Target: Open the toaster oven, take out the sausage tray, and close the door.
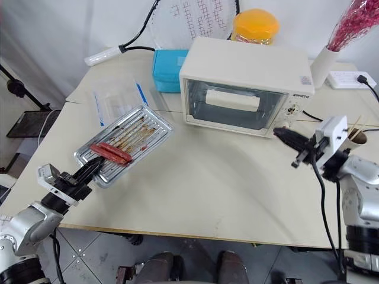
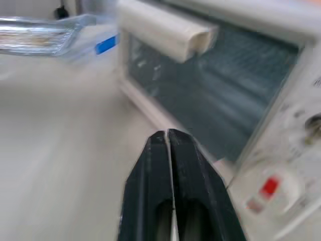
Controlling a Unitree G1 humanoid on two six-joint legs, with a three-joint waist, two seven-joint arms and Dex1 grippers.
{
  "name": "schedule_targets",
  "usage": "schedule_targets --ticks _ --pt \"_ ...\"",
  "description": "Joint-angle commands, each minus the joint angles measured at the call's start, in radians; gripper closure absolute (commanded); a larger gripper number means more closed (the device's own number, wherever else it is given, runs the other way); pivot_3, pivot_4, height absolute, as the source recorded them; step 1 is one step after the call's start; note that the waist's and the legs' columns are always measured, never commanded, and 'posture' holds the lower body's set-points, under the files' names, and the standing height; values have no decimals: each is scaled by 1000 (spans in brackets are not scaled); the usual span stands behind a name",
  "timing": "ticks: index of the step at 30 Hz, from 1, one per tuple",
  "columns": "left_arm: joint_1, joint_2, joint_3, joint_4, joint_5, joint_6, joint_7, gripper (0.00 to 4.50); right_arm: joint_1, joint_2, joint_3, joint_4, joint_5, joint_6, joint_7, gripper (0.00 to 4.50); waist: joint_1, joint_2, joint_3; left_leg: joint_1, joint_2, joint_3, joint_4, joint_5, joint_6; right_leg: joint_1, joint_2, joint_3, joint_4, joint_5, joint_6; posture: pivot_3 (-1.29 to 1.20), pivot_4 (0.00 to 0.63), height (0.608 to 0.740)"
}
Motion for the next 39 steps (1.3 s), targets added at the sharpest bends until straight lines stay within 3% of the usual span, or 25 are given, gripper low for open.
schedule_targets --ticks 1,6,11,17,24,34,39 --pt "-48 48 -119 28 -32 61 -43 4500 104 -26 -123 -98 -15 -57 6 3335 2 0 0 0 0 0 0 0 0 1 0 0 0 0 0 0 150 740" --pt "-184 81 -338 100 -27 75 -42 4500 306 -28 -254 -175 -34 -75 29 1703 2 0 0 1 -1 2 -1 0 0 1 0 2 -1 1 1 0 150 740" --pt "-398 59 -494 250 151 127 -135 4500 522 -10 -301 -319 -61 -119 97 120 10 0 0 1 -2 4 -3 0 0 0 2 1 -3 1 2 0 150 740" --pt "-567 -26 -609 389 394 164 -288 4500 645 67 -321 -432 -30 -92 52 53 -1 0 0 3 -1 8 -6 1 0 -1 3 0 -5 2 3 0 150 740" --pt "-662 -120 -687 436 646 183 -461 4500 682 98 -318 -430 -31 -99 33 53 1 0 0 3 -1 8 -6 1 0 -1 4 1 -6 2 4 0 150 740" --pt "-651 -121 -645 402 842 187 -567 1454 647 81 -308 -387 -43 -112 32 0 -1 0 0 3 0 8 -6 1 -1 -1 4 1 -6 2 4 0 150 740" --pt "-573 -19 -627 245 890 188 -645 115 622 74 -295 -368 -50 -112 39 0 -4 0 0 3 0 8 -6 1 -1 -1 4 1 -5 2 4 0 150 740"
